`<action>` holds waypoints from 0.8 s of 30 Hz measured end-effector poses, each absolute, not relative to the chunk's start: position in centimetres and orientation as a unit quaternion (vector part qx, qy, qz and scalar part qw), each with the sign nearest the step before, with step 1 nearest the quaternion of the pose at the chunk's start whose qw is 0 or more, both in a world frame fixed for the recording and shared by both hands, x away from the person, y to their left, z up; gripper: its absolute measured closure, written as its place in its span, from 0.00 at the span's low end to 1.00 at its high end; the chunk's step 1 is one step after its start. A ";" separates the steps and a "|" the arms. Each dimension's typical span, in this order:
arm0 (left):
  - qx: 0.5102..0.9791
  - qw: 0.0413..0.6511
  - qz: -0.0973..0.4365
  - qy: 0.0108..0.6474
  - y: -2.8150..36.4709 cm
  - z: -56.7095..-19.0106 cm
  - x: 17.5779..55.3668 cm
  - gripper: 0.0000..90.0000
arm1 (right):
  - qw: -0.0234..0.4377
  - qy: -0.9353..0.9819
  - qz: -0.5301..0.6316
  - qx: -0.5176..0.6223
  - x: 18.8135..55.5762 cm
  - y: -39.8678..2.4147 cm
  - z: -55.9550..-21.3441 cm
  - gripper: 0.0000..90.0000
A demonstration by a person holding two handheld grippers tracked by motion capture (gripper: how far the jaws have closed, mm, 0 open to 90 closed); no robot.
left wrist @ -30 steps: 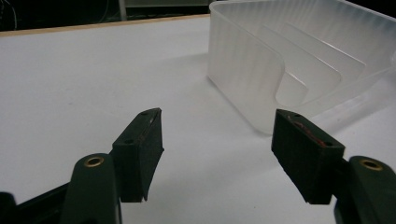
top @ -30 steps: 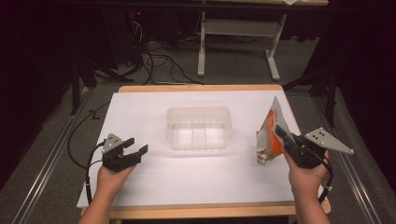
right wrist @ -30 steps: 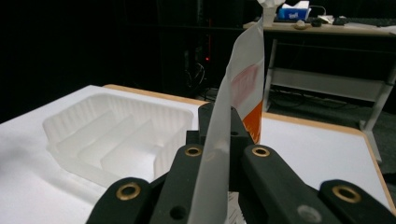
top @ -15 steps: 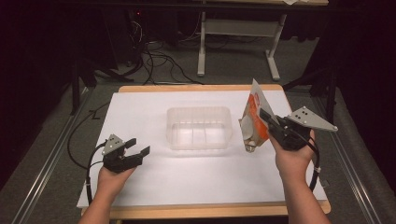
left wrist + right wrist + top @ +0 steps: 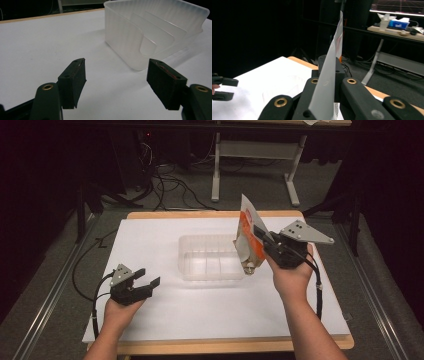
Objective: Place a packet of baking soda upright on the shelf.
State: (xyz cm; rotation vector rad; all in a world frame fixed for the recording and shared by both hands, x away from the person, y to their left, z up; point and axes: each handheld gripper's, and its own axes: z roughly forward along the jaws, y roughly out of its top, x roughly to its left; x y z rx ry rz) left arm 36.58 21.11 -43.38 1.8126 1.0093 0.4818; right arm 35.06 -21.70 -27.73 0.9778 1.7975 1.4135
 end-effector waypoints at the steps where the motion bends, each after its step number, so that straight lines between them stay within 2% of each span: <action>1: 0.744 0.485 0.198 0.415 21.1 -43.4 36.6 0.35 | 0.321 0.686 0.539 0.369 35.3 -21.3 -27.7 1.00; 11: 0.747 0.479 0.206 0.411 21.2 -43.3 36.6 0.35 | 0.297 0.698 0.550 0.348 37.0 -17.1 -28.3 1.00; 24: 0.746 0.484 0.203 0.411 21.2 -43.3 36.7 0.35 | 0.273 0.712 0.549 0.343 39.3 -13.6 -30.3 1.00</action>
